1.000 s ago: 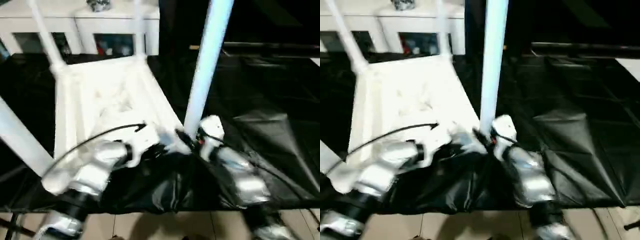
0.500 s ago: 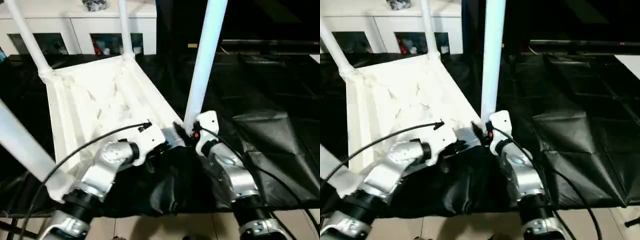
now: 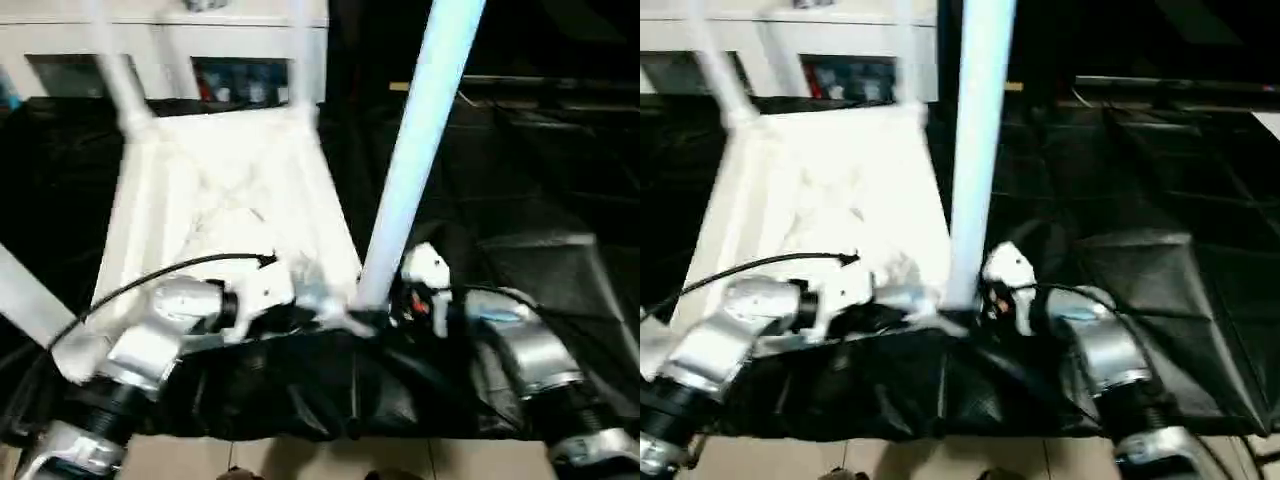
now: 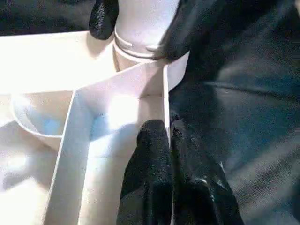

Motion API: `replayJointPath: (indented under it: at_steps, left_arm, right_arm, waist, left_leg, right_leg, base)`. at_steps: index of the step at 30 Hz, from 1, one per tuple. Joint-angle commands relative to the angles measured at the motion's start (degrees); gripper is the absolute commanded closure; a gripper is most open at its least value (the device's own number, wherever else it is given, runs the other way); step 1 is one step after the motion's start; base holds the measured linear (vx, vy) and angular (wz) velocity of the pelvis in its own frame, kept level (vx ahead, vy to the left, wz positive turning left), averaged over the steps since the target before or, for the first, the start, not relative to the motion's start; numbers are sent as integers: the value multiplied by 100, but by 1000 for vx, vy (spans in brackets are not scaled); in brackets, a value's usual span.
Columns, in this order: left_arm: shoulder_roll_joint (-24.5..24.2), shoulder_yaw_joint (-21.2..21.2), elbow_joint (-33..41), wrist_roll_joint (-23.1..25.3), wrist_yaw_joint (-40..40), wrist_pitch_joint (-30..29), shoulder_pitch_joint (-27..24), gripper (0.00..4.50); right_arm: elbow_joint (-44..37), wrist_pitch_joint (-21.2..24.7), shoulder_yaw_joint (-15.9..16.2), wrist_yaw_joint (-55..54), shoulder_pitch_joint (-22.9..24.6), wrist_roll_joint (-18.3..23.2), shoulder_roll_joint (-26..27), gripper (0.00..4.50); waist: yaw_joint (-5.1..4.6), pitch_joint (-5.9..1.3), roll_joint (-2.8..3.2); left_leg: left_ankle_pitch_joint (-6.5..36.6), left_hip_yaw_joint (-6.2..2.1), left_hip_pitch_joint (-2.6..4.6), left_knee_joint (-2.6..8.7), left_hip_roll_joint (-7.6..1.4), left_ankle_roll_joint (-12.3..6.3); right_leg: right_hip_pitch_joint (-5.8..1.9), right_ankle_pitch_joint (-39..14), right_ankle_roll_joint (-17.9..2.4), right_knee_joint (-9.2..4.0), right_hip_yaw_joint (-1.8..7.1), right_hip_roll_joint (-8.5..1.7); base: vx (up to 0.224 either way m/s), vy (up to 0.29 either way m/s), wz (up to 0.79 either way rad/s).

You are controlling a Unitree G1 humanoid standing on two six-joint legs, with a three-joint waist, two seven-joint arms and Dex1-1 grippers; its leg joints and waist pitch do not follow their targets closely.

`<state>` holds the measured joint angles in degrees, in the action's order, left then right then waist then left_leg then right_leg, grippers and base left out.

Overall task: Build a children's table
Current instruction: Rotate leg to tighten

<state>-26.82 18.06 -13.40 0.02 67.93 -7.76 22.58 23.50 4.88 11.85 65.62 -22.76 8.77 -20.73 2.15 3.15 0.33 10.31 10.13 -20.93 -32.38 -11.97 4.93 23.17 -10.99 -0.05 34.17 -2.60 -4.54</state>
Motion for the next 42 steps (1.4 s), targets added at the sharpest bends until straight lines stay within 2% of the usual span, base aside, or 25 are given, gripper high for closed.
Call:
replayJointPath:
  at_steps: [1, 3, 8, 13, 19, 21, 22, 23, 24, 25, 28, 30, 31, 34, 35, 37, 38, 39, 41, 42]
  left_arm:
    - [-62, 253, -148, 90, 173, -15, -3, 450]
    - [-163, 275, -229, 51, 303, 40, 94, 450]
    - [-208, 265, -291, 37, 422, 20, 153, 450]
    - [-229, 258, -346, 41, 434, 57, 150, 450]
    - [-112, 272, -314, 111, 101, -51, 104, 450]
    - [144, 205, -301, 138, -282, -176, 96, 450]
    - [144, 205, -301, 138, -282, -176, 96, 450]
    - [264, 190, -273, 171, -477, -251, 91, 450]
    - [381, 206, -221, 196, -621, -328, 78, 450]
    - [576, 237, -155, 273, -903, -440, 62, 450]
    - [824, 287, -106, 358, -1234, -558, 60, 450]
    - [1030, 342, -46, 421, -1486, -667, 52, 450]
    - [1195, 405, -1, 503, -1687, -734, 49, 450]
    - [1373, 481, 34, 623, -1911, -791, 61, 450]
    - [1378, 484, 37, 627, -1915, -796, 62, 450]
    - [1469, 499, 51, 654, -1974, -868, 79, 450]
    - [1488, 493, 41, 668, -2005, -878, 88, 450]
    - [1496, 471, -8, 697, -2067, -862, 115, 450]
    - [1483, 467, -28, 708, -2077, -841, 121, 450]
    - [1467, 465, -38, 715, -2075, -825, 122, 450]
  right_arm:
    - [4, 87, 156, 283, -10, 1, -66, 177]
    - [1, 215, 264, 725, -100, 113, -161, 187]
    - [30, 285, 339, 945, -173, 143, -180, 193]
    - [-33, 326, 352, 983, -110, 178, -177, 197]
    - [-205, 479, 177, 457, 143, 169, -50, 198]
    - [-248, 470, 24, -136, 306, 81, 135, 198]
    - [-248, 470, 24, -136, 306, 81, 135, 198]
    - [-217, 488, -56, -531, 351, 1, 261, 198]
    - [-182, 425, -138, -934, 395, -73, 409, 198]
    - [-133, 429, -256, -1545, 452, -163, 653, 198]
    - [-94, 375, -384, -2329, 501, -311, 974, 198]
    - [-94, 368, -502, -2947, 532, -359, 1313, 198]
    - [-75, 331, -554, -3495, 517, -434, 1668, 198]
    - [41, 291, -510, -4174, 405, -591, 2115, 198]
    - [48, 288, -501, -4201, 398, -607, 2128, 198]
    - [154, 212, -259, -4461, 276, -865, 2336, 198]
    - [180, 137, -177, -4471, 252, -933, 2365, 198]
    - [222, 56, -138, -4422, 226, -944, 2373, 198]
    - [229, 69, -205, -4435, 228, -893, 2388, 198]
    - [231, 92, -278, -4450, 230, -846, 2404, 164]
  waist:
    - [5, -251, 3]
    - [14, -268, -11]
    - [43, -283, -27]
    - [70, -277, -35]
    - [89, -267, -36]
    - [90, -249, -24]
    - [81, -234, -39]
    - [65, -227, -41]
    - [43, -203, -34]
    - [36, -198, -37]
    - [-40, -175, -47]
    - [-71, -177, -35]
    - [-81, -178, -31]
    - [-119, -190, -34]
    - [-121, -194, -30]
    - [-144, -202, -52]
    - [-145, -199, -36]
    - [-165, -216, -63]
    - [-169, -219, -40]
    - [-156, -253, -62]
  left_leg:
    - [1275, 39, 69, 347, -124, -410]
    - [1154, 32, 52, 340, -119, -413]
    - [912, 46, 45, 311, -113, -505]
    - [902, 46, 45, 313, -114, -494]
    - [951, 43, 47, 324, -115, -441]
    - [1112, 43, 65, 340, -116, -346]
    - [1294, 40, 80, 358, -114, -282]
    - [1368, 33, 66, 372, -108, -248]
    - [1592, 20, 63, 401, -103, -132]
    - [1654, 17, 77, 404, -103, -92]
    - [1909, -24, 59, 437, -79, 50]
    - [2081, -45, 72, 439, -70, 52]
    - [2085, -53, 61, 443, -66, 51]
    - [2088, -65, 55, 458, -60, 88]
    - [2085, -62, 61, 454, -60, 85]
    - [2082, -54, 44, 452, -63, 60]
    - [2061, -58, 34, 459, -67, 63]
    - [2000, -51, 24, 452, -63, 48]
    - [1911, -40, 21, 443, -65, 9]
    - [1741, -31, 8, 431, -66, -36]
  right_leg:
    - [-255, -744, -1501, -355, 197, -233]
    - [-274, -615, -1502, -326, 195, -226]
    - [-279, -315, -1568, -292, 195, -237]
    - [-277, -432, -1536, -302, 195, -242]
    - [-266, -591, -1453, -323, 202, -247]
    - [-243, -828, -1394, -359, 213, -248]
    - [-234, -1119, -1335, -397, 216, -249]
    - [-242, -1298, -1287, -408, 215, -250]
    - [-219, -1853, -1080, -467, 221, -260]
    - [-199, -2001, -1025, -487, 226, -264]
    - [-175, -2584, -747, -542, 214, -257]
    - [-142, -2918, -586, -593, 214, -264]
    - [-144, -2924, -565, -592, 211, -261]
    - [-121, -2884, -504, -603, 209, -252]
    - [-117, -2826, -513, -601, 210, -248]
    - [-122, -2582, -585, -576, 219, -238]
    - [-126, -2508, -605, -563, 219, -241]
    - [-143, -2369, -642, -548, 217, -234]
    - [-153, -2130, -714, -531, 227, -233]
    - [-185, -1878, -777, -499, 228, -236]
  base:
    - [0, 0, 0]
    - [0, 0, 0]
    - [0, 0, 0]
    - [0, 0, 0]
    - [0, 0, 0]
    - [0, 0, 0]
    - [0, 0, 0]
    - [0, 0, 0]
    - [0, 0, 0]
    - [0, 0, 0]
    - [0, 0, 0]
    - [0, 0, 0]
    - [0, 0, 0]
    - [0, 0, 0]
    - [0, 0, 0]
    - [0, 0, 0]
    - [0, 0, 0]
    - [0, 0, 0]
    - [0, 0, 0]
    - [0, 0, 0]
